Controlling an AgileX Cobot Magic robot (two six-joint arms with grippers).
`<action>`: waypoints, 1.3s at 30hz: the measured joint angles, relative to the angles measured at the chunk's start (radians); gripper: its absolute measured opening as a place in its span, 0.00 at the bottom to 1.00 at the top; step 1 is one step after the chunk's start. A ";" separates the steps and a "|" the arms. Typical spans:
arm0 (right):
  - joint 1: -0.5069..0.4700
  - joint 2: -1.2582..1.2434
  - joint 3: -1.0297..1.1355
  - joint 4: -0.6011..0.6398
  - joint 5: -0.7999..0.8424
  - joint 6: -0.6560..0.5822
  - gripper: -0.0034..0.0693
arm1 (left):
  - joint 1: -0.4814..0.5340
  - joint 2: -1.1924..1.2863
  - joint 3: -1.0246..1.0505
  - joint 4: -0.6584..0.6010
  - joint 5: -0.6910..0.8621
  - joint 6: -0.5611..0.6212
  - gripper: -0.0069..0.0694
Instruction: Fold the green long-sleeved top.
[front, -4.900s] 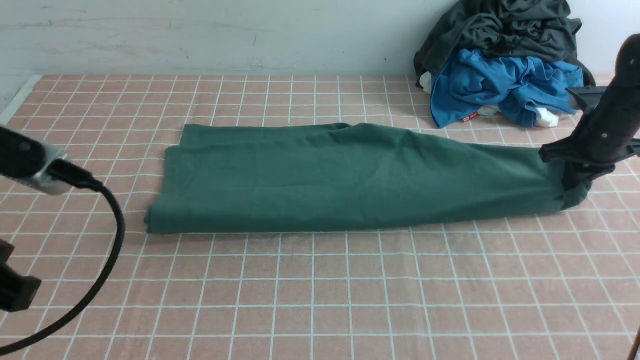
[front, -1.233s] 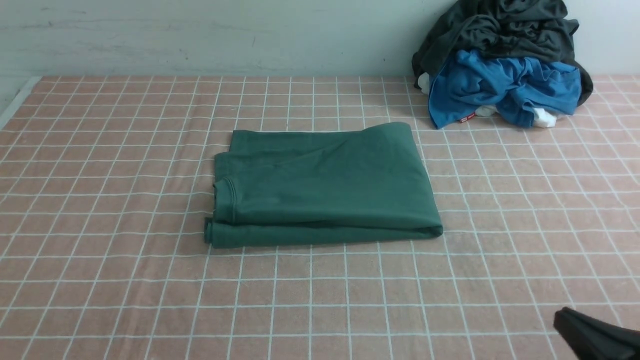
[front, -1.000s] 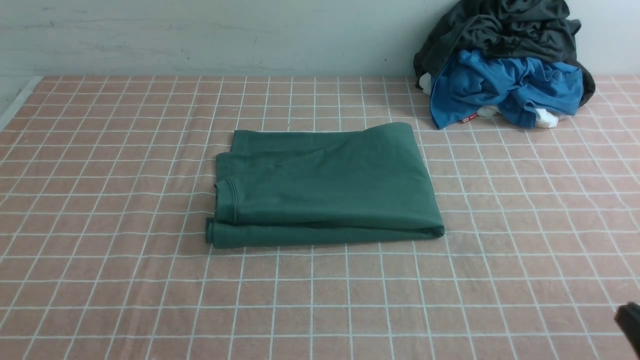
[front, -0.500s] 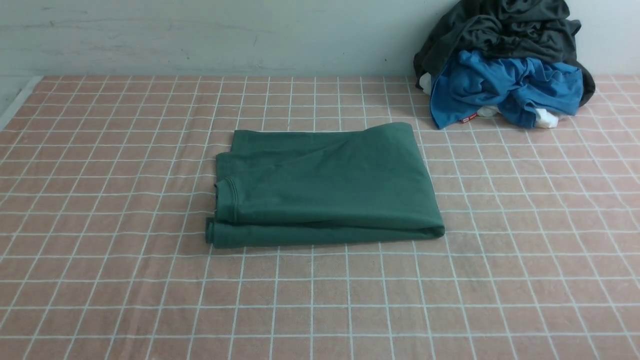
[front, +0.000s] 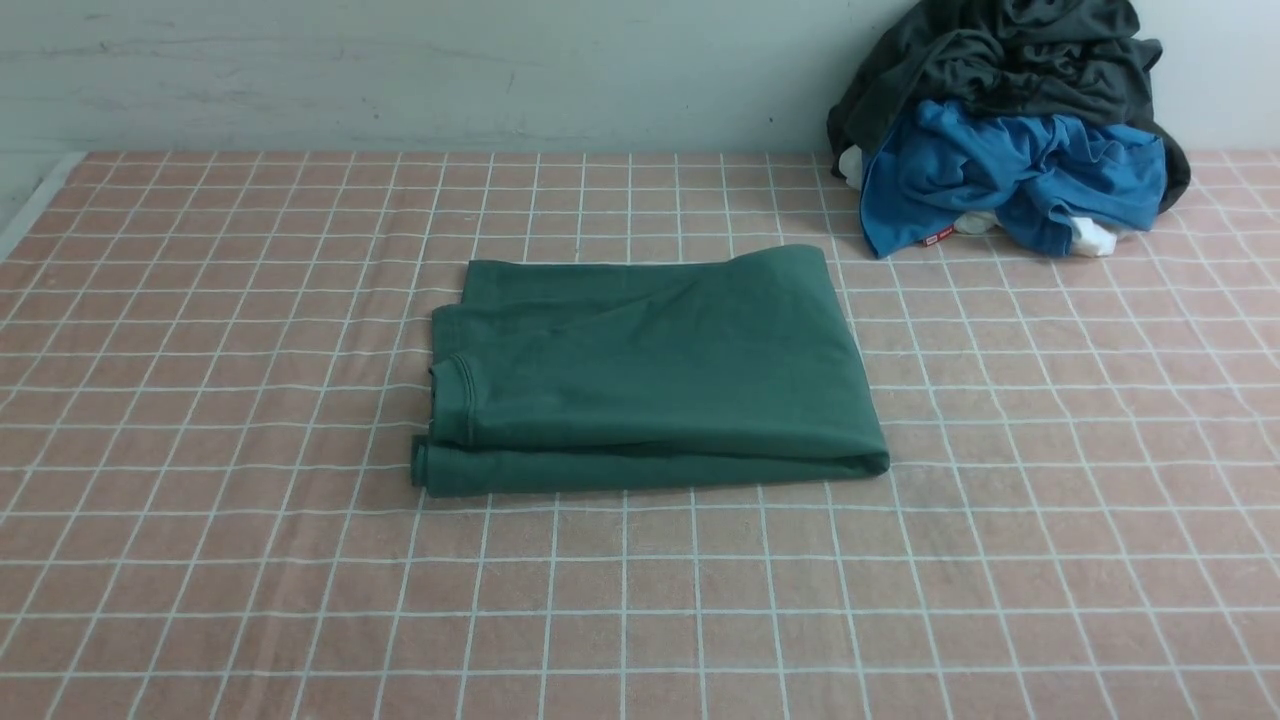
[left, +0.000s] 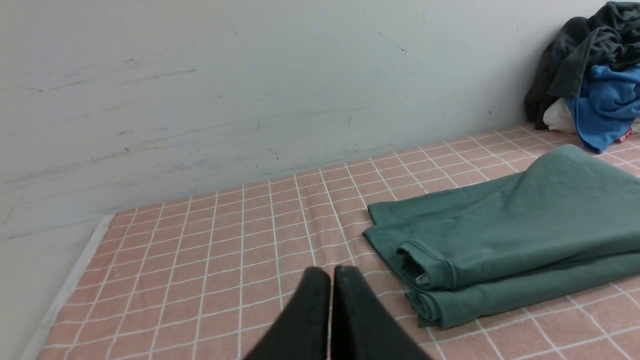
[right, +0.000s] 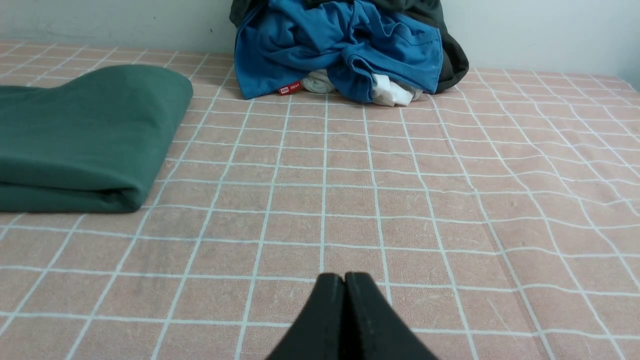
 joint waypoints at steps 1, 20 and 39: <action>0.000 0.000 0.000 0.000 0.001 0.000 0.03 | 0.000 0.000 0.006 0.000 -0.004 0.000 0.08; 0.000 0.000 -0.001 -0.005 0.007 0.001 0.03 | 0.243 0.000 0.334 -0.169 -0.107 0.077 0.08; 0.000 0.000 -0.001 -0.005 0.007 0.001 0.03 | 0.204 0.000 0.334 -0.174 -0.107 0.097 0.08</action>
